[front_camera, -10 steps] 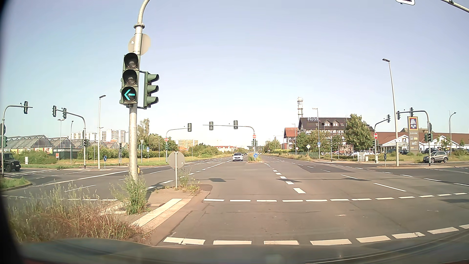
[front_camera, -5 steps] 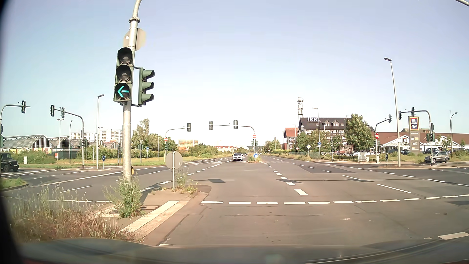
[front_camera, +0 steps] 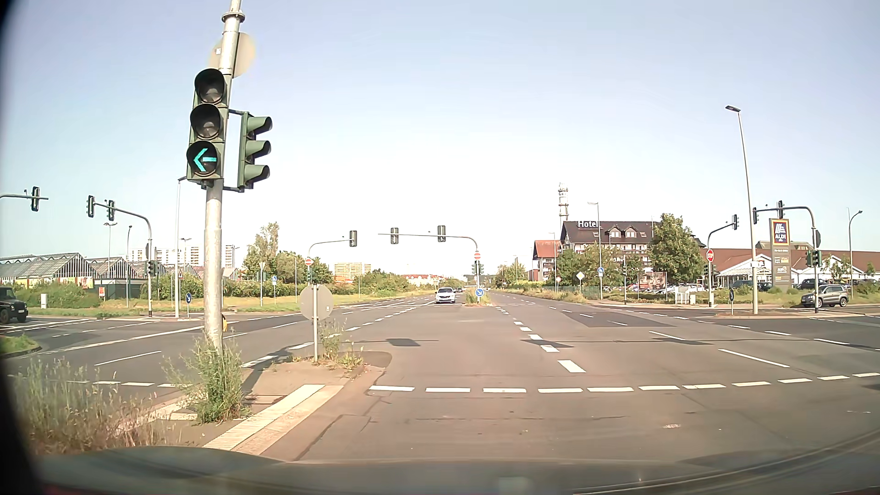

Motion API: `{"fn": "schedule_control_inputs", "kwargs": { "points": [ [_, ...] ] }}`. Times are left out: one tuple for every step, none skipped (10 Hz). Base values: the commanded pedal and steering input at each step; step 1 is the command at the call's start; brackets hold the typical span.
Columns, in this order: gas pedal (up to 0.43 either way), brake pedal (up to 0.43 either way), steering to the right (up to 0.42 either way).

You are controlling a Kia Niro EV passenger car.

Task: Follow the waypoints while adhering to traffic rules and regulations

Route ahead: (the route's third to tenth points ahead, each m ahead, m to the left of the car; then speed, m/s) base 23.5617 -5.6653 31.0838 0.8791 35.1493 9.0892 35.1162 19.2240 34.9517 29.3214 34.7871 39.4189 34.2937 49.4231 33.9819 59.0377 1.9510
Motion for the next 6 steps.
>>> {"fn": "schedule_control_inputs", "kwargs": {
  "points": [
    [0.311,0.03,0.0],
    [0.311,0.03,-0.001],
    [0.311,0.03,0.0],
    [0.319,0.03,0.0],
    [0.319,0.03,0.0],
    [0.319,0.03,0.0]
  ]
}}
